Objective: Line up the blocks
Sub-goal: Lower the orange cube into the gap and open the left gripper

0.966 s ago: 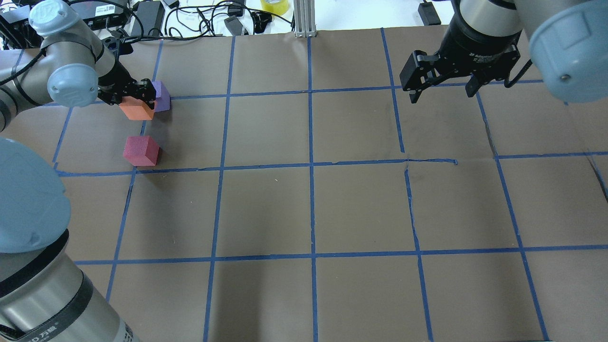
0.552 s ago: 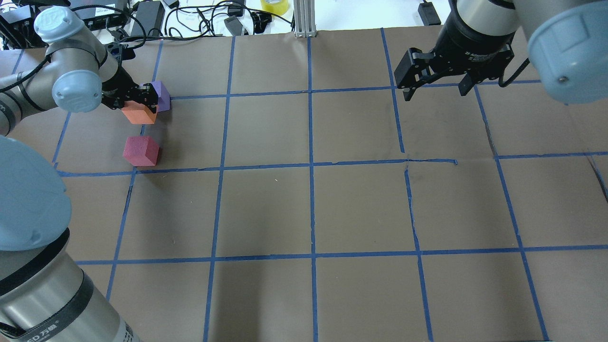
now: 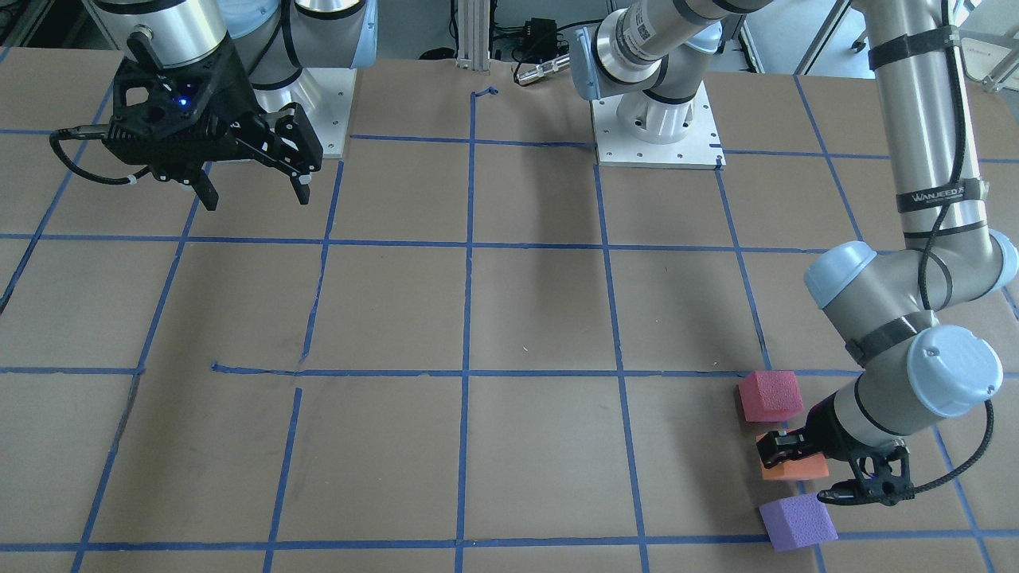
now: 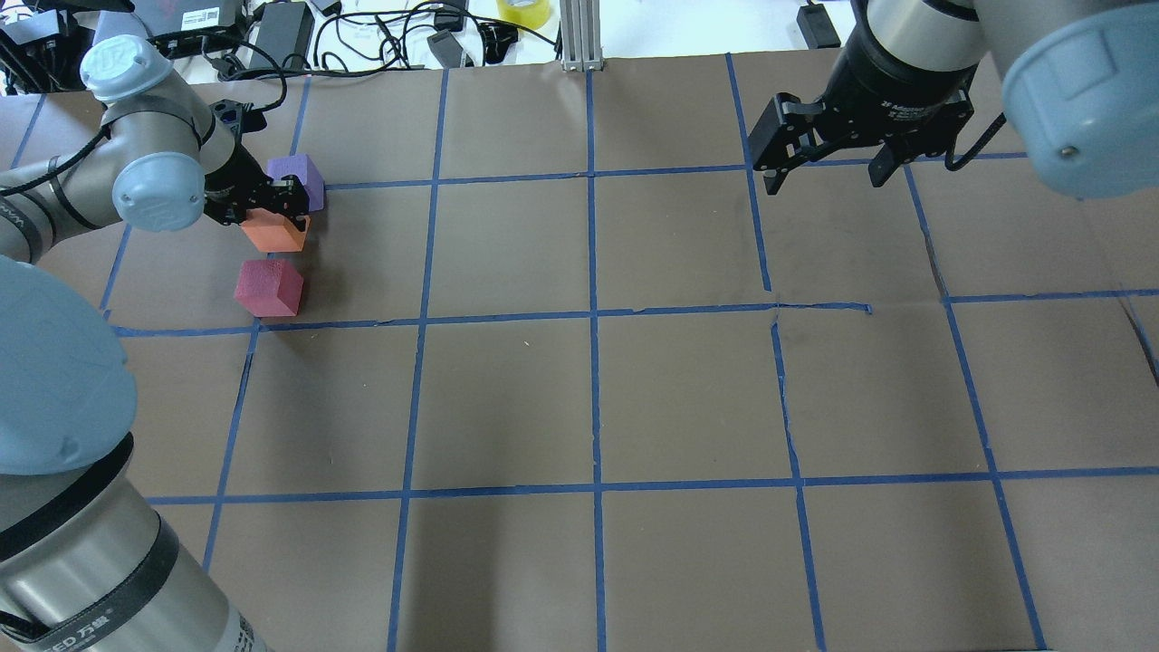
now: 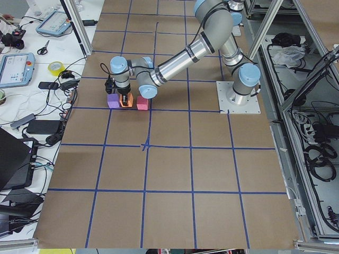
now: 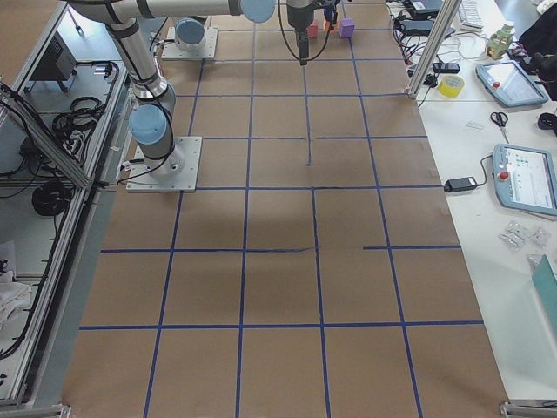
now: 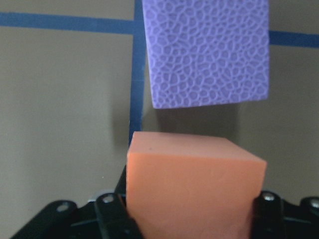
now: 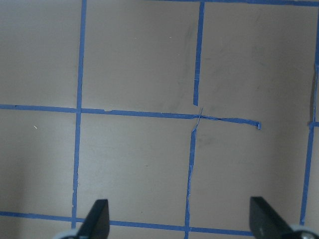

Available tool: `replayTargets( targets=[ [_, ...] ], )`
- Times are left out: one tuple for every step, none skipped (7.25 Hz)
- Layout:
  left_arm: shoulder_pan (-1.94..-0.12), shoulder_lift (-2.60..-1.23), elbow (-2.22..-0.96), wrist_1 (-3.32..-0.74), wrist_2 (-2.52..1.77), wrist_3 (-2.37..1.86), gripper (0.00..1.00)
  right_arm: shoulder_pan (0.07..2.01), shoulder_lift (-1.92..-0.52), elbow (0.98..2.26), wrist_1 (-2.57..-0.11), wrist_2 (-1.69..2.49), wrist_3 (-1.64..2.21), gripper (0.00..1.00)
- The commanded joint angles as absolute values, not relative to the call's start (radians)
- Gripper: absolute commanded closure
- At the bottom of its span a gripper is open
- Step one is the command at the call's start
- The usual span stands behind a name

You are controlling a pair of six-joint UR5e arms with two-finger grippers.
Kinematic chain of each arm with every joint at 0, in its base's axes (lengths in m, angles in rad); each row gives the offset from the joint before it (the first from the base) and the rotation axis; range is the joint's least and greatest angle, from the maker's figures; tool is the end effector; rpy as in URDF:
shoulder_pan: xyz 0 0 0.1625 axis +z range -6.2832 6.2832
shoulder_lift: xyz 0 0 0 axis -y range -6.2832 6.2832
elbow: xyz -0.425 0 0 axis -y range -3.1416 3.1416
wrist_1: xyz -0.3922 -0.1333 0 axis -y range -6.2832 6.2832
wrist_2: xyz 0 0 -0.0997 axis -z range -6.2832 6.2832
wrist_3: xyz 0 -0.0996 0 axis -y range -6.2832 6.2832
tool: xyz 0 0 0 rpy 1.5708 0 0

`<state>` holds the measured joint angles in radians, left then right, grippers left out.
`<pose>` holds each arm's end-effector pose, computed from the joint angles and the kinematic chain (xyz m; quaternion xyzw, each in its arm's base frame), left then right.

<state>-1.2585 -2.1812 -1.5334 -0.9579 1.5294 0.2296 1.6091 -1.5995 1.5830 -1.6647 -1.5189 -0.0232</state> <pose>0.0772 -0.6862 0.2027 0.0409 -0.9987 0.0248 0.0146 0.1571 -0.4843 0.5059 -0.0321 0.9976 -0.0550 0.0263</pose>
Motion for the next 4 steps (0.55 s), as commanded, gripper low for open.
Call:
replayTargets(
  targets=[
    [-1.258, -2.184, -1.532, -0.956, 1.529, 0.238, 1.0, 1.609, -1.598, 1.583, -1.666, -1.519, -0.023, 0.0],
    [-1.258, -2.189, -1.531, -0.956, 1.531, 0.233, 1.0, 1.609, -1.598, 1.583, -1.664, -1.519, -0.025, 0.0],
    [-1.258, -2.195, -1.526, -0.956, 1.529, 0.235, 1.0, 1.611, -1.598, 1.583, -1.666, -1.516, -0.025, 0.0],
    [-1.258, -2.197, -1.531, -0.951, 1.529, 0.23, 1.0, 1.611, -1.598, 1.583, -1.666, -1.517, -0.026, 0.0]
  ],
)
